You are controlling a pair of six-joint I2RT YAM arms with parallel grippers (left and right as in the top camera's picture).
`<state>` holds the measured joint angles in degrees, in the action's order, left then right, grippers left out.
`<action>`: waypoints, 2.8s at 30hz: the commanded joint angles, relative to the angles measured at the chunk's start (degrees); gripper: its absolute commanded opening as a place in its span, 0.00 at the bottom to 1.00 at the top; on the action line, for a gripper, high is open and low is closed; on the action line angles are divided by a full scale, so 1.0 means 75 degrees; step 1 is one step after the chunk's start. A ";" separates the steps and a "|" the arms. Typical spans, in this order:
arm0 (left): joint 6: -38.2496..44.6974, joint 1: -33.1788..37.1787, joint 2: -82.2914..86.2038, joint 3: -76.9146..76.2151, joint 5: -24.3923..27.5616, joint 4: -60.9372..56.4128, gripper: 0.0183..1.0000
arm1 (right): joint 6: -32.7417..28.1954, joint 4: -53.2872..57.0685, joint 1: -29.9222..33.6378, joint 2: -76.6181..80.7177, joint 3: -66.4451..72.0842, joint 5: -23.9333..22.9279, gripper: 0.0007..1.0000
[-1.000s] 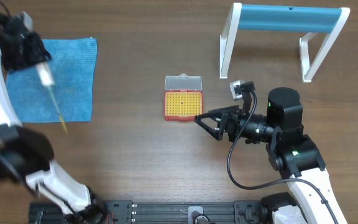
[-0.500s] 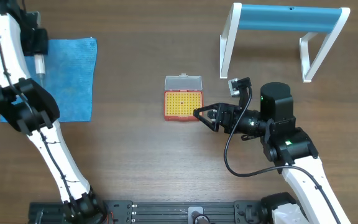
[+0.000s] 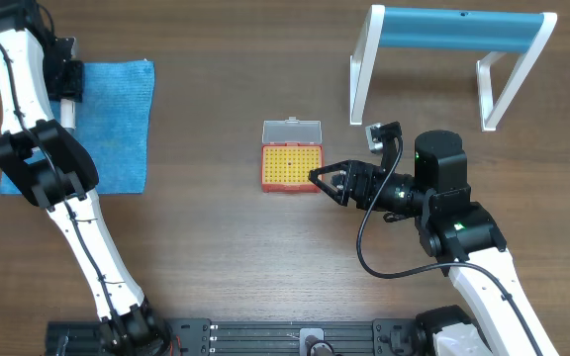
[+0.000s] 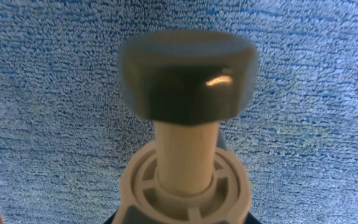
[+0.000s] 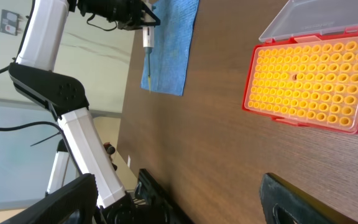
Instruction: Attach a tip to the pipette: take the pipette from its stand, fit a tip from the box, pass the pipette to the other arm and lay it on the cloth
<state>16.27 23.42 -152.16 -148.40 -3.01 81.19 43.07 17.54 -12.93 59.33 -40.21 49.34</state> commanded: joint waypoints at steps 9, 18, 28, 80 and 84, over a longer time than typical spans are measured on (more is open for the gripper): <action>0.0070 -0.0026 -0.0152 0.0003 0.0117 -0.0029 0.00 | 0.0090 -0.0064 -0.0052 0.0020 -0.0111 -0.0184 0.84; -0.0128 -0.0026 -0.0265 0.0425 0.0082 -0.0152 0.01 | 0.0090 -0.0067 -0.0052 0.0020 -0.0111 -0.0184 0.84; -0.0128 -0.0026 -0.0265 0.0574 0.0085 -0.0172 0.01 | 0.0090 -0.0067 -0.0052 0.0020 -0.0111 -0.0184 0.84; -0.2148 -0.2547 1.2260 0.4957 0.2270 0.2148 0.98 | -0.6408 0.4803 0.4963 -0.6872 -0.0111 -0.2518 0.85; -0.2401 -0.2547 1.3997 0.6784 0.2267 0.2142 0.98 | -0.6102 0.4890 0.4963 -0.7901 -0.0154 -0.2503 0.85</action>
<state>1.10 4.67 -55.40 -107.61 13.61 96.88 -2.72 53.63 23.94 4.64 -40.71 30.85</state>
